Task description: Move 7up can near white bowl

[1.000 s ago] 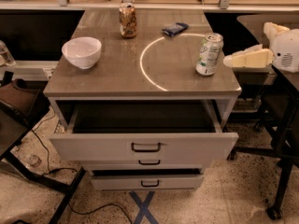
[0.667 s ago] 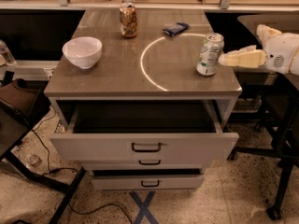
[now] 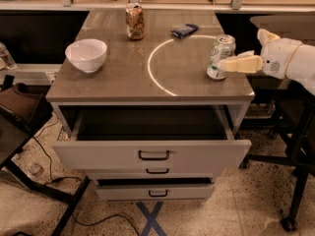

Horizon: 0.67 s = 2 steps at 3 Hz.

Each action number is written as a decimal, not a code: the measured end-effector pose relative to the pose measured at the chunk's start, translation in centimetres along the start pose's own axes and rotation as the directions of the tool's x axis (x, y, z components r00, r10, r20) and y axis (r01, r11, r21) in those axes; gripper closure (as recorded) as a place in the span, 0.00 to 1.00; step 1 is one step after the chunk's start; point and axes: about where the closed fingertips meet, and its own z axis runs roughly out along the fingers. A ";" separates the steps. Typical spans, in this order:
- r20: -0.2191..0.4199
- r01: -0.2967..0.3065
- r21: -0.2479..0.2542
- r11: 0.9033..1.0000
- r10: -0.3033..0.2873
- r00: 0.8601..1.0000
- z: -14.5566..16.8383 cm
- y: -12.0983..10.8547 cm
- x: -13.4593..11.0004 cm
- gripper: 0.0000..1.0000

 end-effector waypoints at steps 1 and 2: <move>0.008 0.001 -0.031 1.000 0.000 1.000 2.0 0.9 0.7 0.00; 0.005 -0.030 -0.079 0.996 0.031 1.000 3.8 2.6 0.8 0.18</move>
Offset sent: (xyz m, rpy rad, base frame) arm 0.0130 0.0655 -0.0244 0.0597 0.0756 0.1168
